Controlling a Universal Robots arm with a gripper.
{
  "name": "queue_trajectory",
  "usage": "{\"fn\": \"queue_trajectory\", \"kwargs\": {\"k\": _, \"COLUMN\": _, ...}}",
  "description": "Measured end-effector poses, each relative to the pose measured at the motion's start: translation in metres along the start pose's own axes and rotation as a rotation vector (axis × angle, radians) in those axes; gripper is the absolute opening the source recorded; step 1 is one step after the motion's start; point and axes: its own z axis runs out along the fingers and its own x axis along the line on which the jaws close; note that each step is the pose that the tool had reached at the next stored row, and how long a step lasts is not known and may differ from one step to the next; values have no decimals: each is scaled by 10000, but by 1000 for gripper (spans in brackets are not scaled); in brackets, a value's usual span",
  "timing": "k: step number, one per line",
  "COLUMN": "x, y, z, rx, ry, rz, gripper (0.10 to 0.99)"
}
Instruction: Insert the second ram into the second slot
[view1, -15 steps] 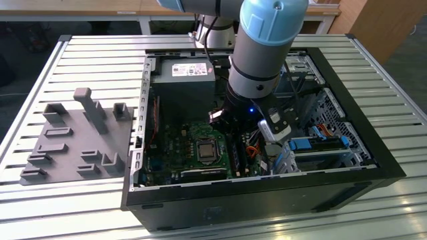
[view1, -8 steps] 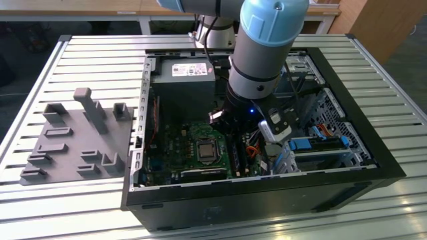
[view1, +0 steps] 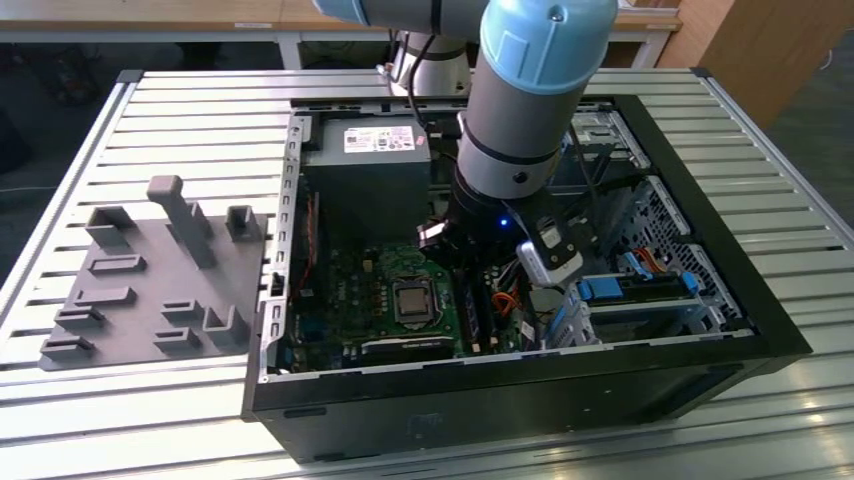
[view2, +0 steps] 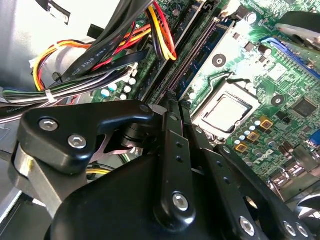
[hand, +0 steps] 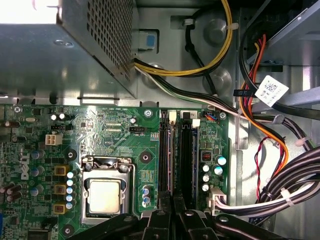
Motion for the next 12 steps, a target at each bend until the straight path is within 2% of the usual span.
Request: {"fn": "queue_trajectory", "kwargs": {"k": 12, "x": -2, "y": -1, "z": 21, "rx": -6, "ry": -9, "rz": 195, "gripper": 133}}
